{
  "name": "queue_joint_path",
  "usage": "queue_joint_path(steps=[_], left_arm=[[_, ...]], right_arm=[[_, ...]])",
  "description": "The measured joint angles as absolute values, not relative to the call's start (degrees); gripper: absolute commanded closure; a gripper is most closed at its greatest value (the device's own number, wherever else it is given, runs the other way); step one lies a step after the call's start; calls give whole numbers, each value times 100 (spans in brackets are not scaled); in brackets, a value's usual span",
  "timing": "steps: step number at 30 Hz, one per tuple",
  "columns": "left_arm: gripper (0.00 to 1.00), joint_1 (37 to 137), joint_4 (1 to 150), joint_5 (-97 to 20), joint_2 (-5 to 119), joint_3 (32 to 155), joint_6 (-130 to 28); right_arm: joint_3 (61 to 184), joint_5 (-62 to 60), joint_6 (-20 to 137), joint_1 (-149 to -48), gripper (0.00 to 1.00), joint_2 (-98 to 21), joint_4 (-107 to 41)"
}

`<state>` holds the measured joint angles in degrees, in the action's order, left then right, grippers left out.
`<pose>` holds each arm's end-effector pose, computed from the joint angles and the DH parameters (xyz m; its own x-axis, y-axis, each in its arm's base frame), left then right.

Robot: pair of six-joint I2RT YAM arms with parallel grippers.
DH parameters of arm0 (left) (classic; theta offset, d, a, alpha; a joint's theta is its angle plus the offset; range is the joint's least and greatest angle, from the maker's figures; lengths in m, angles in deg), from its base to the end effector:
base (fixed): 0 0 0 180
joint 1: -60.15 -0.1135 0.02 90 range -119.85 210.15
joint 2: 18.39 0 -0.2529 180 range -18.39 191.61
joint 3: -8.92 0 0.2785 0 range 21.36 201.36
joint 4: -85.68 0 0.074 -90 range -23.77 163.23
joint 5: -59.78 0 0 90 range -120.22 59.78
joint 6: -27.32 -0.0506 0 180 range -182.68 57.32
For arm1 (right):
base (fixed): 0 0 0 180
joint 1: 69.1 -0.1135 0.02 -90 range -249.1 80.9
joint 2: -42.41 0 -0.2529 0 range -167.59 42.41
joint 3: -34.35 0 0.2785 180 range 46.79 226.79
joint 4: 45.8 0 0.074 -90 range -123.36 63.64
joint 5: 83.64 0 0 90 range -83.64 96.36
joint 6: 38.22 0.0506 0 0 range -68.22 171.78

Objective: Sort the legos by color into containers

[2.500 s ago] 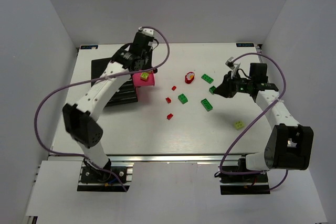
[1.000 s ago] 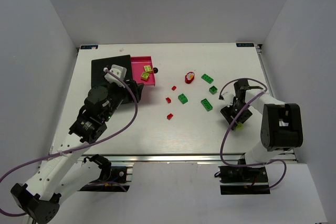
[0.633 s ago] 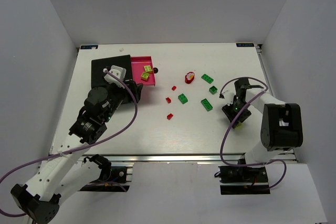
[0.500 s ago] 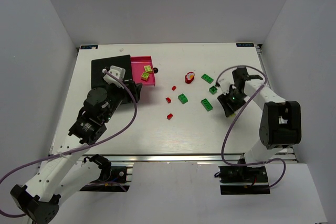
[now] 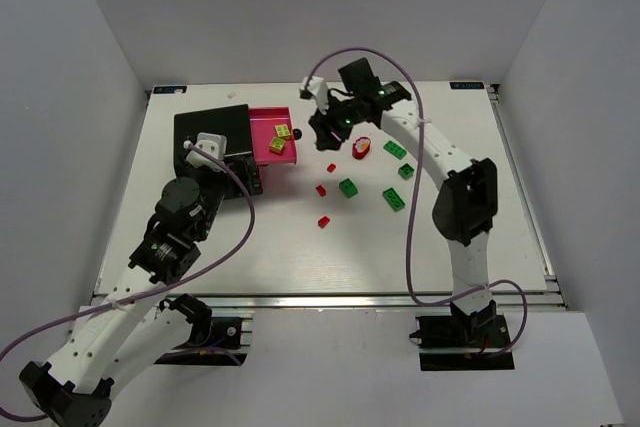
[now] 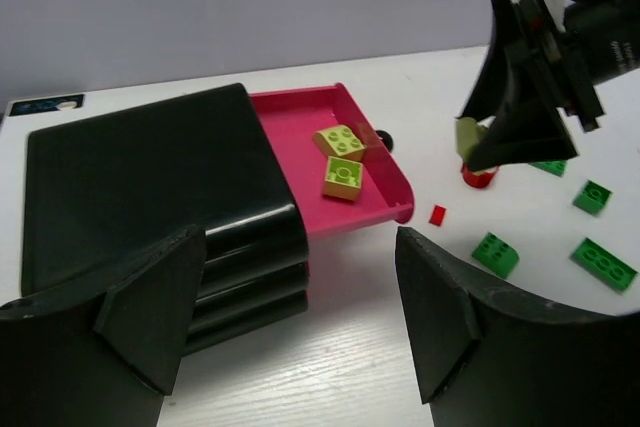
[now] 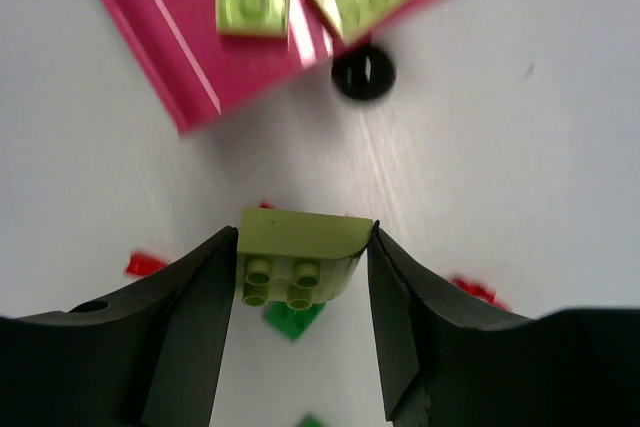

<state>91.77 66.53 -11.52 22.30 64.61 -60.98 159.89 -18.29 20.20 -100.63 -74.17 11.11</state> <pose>0.1949 -0.1009 0.3416 -0.0683 0.0090 -0.9976 0.2224 0.9749 -0.0064 0.4055 0.2735 0.2939 -0.1656 -0.6600 -0.7328 -0.9392 0.3322 -0.0869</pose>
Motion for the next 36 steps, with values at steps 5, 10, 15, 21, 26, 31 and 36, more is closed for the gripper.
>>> queue_joint_path(steps=[5,10,15,21,26,31,36], left_arm=[[14,9137,6817,-815,2103,6351,-6232],[14,9135,6900,-664,2103,6266,-6371],[14,9135,6900,-601,2171,6233,-6441],[14,9135,6905,-548,2195,6231,-6492],[14,9135,6929,-511,2191,6207,-6520],[13,9135,6942,-511,2191,6200,-6524],[19,9135,6944,-518,2193,6183,-6522]], right_arm=[[17004,-1850,2414,-10493,100,-8055,469],[16905,-1759,2864,-10675,100,-8077,-371],[16881,-1743,3297,-10777,97,-8173,-1201],[17030,-1711,3708,-10935,65,-8588,-1877],[17087,-1623,3940,-11040,27,-8916,-2115],[17089,-1551,4031,-11088,24,-8947,-2253],[17060,-1405,4125,-11057,43,-8903,-2382]])
